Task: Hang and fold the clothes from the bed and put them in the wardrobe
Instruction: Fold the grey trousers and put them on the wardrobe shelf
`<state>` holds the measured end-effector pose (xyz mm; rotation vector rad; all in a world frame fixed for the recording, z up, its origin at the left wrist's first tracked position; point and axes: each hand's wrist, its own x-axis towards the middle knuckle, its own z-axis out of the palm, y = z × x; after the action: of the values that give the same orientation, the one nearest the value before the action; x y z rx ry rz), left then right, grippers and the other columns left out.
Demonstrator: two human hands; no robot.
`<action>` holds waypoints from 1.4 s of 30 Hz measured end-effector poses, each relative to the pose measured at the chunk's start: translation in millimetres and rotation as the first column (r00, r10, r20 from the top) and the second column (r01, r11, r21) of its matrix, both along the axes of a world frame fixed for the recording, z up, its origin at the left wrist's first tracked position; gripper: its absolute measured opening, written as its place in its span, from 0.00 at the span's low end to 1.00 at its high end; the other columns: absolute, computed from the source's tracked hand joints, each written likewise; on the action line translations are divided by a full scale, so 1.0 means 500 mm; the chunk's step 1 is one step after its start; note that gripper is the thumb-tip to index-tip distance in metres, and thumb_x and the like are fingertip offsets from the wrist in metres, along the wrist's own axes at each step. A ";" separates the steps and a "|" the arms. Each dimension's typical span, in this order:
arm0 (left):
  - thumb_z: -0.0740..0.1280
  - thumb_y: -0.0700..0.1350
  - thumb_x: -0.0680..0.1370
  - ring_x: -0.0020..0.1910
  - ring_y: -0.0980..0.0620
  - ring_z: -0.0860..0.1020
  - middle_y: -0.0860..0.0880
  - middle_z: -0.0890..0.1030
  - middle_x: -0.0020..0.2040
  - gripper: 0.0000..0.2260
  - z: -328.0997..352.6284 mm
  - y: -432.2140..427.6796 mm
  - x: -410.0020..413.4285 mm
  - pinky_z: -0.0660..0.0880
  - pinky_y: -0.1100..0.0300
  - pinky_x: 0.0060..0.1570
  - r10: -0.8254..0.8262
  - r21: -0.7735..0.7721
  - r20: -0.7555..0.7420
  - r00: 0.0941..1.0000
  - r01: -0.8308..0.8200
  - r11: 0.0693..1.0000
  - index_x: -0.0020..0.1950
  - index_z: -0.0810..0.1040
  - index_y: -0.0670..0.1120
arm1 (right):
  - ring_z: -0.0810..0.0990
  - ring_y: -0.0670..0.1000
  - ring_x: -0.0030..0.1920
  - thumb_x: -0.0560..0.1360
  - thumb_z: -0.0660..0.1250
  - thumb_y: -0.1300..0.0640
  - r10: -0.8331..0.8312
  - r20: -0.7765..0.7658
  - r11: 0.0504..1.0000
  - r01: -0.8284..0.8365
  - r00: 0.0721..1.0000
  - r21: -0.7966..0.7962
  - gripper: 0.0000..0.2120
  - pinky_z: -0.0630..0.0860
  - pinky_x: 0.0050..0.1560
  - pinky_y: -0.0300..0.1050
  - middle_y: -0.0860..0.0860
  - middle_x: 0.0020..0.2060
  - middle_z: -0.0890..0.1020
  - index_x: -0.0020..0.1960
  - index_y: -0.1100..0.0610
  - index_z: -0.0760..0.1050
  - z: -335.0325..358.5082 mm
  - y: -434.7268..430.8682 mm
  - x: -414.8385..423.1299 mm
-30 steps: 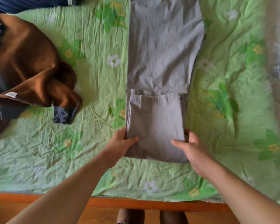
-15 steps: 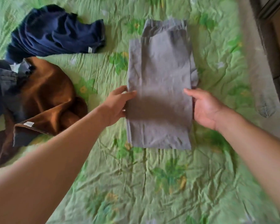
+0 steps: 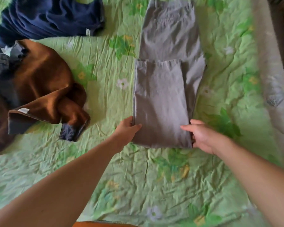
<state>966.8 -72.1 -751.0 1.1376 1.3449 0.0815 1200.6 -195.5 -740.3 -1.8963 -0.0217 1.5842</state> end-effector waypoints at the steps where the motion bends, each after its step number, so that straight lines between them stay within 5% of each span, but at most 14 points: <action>1: 0.68 0.42 0.79 0.51 0.46 0.84 0.47 0.86 0.51 0.06 0.001 0.000 0.004 0.80 0.44 0.57 -0.010 -0.005 -0.011 1.000 0.010 1.000 0.55 0.81 0.49 | 0.83 0.56 0.45 0.79 0.66 0.62 0.033 0.022 0.999 -0.033 0.999 -0.007 0.18 0.78 0.43 0.49 0.55 0.51 0.85 0.69 0.57 0.73 0.005 -0.004 -0.004; 3: 0.67 0.43 0.80 0.51 0.46 0.84 0.47 0.85 0.51 0.06 -0.001 -0.007 0.001 0.80 0.44 0.57 -0.046 -0.027 -0.057 0.997 0.044 0.999 0.56 0.80 0.49 | 0.82 0.52 0.43 0.81 0.64 0.63 0.060 0.043 0.998 -0.059 0.997 -0.024 0.12 0.75 0.40 0.45 0.52 0.46 0.84 0.64 0.59 0.75 0.003 -0.026 -0.013; 8: 0.67 0.47 0.80 0.52 0.46 0.84 0.47 0.85 0.51 0.07 -0.011 -0.055 -0.030 0.79 0.43 0.59 -0.106 -0.041 -0.111 0.988 0.102 0.994 0.56 0.80 0.48 | 0.81 0.53 0.58 0.81 0.65 0.61 0.122 0.070 0.991 -0.118 0.990 -0.064 0.19 0.71 0.47 0.45 0.51 0.60 0.82 0.72 0.57 0.71 -0.027 -0.085 -0.038; 12: 0.67 0.47 0.78 0.53 0.45 0.84 0.47 0.85 0.52 0.08 -0.018 -0.088 -0.052 0.79 0.42 0.59 -0.069 -0.122 -0.097 0.993 0.057 0.991 0.56 0.81 0.49 | 0.82 0.53 0.55 0.81 0.66 0.61 0.143 0.048 0.986 -0.139 0.989 -0.089 0.18 0.71 0.42 0.42 0.52 0.59 0.83 0.70 0.57 0.73 -0.036 -0.116 -0.046; 15: 0.66 0.42 0.82 0.54 0.45 0.84 0.45 0.85 0.54 0.08 -0.016 -0.133 -0.068 0.80 0.43 0.57 -0.037 -0.206 -0.081 0.996 0.020 0.978 0.60 0.79 0.46 | 0.83 0.54 0.55 0.79 0.68 0.60 0.133 0.012 0.984 -0.131 0.991 -0.118 0.20 0.75 0.49 0.46 0.52 0.58 0.84 0.71 0.56 0.72 -0.037 -0.161 -0.059; 18: 0.65 0.39 0.82 0.54 0.44 0.84 0.43 0.84 0.55 0.09 -0.009 -0.195 -0.095 0.82 0.47 0.53 0.018 -0.296 -0.075 0.997 -0.039 0.954 0.61 0.78 0.43 | 0.82 0.56 0.58 0.77 0.70 0.58 0.159 -0.043 0.968 -0.165 0.986 -0.188 0.26 0.72 0.66 0.59 0.52 0.60 0.83 0.73 0.54 0.69 -0.035 -0.223 -0.080; 24: 0.63 0.39 0.83 0.54 0.46 0.83 0.45 0.84 0.56 0.08 0.005 -0.297 -0.152 0.82 0.49 0.52 0.005 -0.436 -0.076 0.997 -0.037 0.899 0.61 0.78 0.44 | 0.81 0.55 0.57 0.77 0.70 0.57 0.128 -0.165 0.953 -0.167 0.978 -0.253 0.22 0.71 0.66 0.56 0.51 0.58 0.83 0.69 0.55 0.72 -0.015 -0.325 -0.134; 26: 0.63 0.40 0.83 0.54 0.45 0.83 0.42 0.84 0.57 0.07 0.003 -0.286 -0.145 0.81 0.46 0.55 -0.002 -0.418 -0.089 0.996 -0.035 0.908 0.58 0.79 0.44 | 0.80 0.52 0.56 0.78 0.70 0.51 0.098 -0.150 0.967 -0.130 0.984 -0.221 0.18 0.70 0.60 0.52 0.49 0.56 0.82 0.65 0.56 0.74 -0.004 -0.307 -0.132; 29: 0.65 0.41 0.82 0.55 0.39 0.82 0.36 0.82 0.58 0.08 -0.006 -0.243 -0.122 0.78 0.41 0.60 0.023 -0.358 -0.112 0.993 -0.062 0.932 0.58 0.80 0.39 | 0.80 0.53 0.61 0.75 0.72 0.42 0.093 -0.097 0.983 -0.107 0.991 -0.149 0.23 0.70 0.68 0.53 0.50 0.59 0.83 0.61 0.57 0.79 -0.007 -0.260 -0.116; 32: 0.67 0.41 0.81 0.50 0.40 0.81 0.34 0.82 0.57 0.05 -0.006 -0.184 -0.082 0.76 0.37 0.60 0.108 -0.295 -0.062 0.992 -0.122 0.948 0.53 0.81 0.40 | 0.86 0.55 0.52 0.78 0.70 0.52 0.017 -0.060 1.000 -0.018 0.998 -0.010 0.13 0.76 0.64 0.53 0.55 0.48 0.87 0.52 0.61 0.83 -0.007 -0.184 -0.093; 36: 0.68 0.42 0.80 0.49 0.43 0.84 0.41 0.85 0.50 0.05 -0.010 -0.097 -0.017 0.81 0.43 0.56 0.180 -0.187 0.020 0.983 -0.173 0.967 0.52 0.82 0.42 | 0.86 0.57 0.50 0.77 0.72 0.51 -0.109 0.048 0.988 0.103 0.993 0.119 0.15 0.80 0.59 0.60 0.57 0.49 0.87 0.58 0.61 0.81 -0.013 -0.054 -0.054; 42: 0.69 0.42 0.79 0.49 0.44 0.85 0.44 0.86 0.49 0.04 -0.017 -0.026 0.047 0.82 0.47 0.53 0.230 -0.083 0.040 0.972 -0.226 0.971 0.53 0.82 0.45 | 0.84 0.51 0.45 0.78 0.70 0.52 -0.157 0.189 0.980 0.130 0.969 0.150 0.06 0.80 0.56 0.53 0.49 0.43 0.84 0.45 0.53 0.77 -0.038 0.016 -0.035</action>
<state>990.2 -85.2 -759.6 0.9072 1.4179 0.2213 1183.0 -187.4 -759.2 -1.8972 -0.0755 1.2593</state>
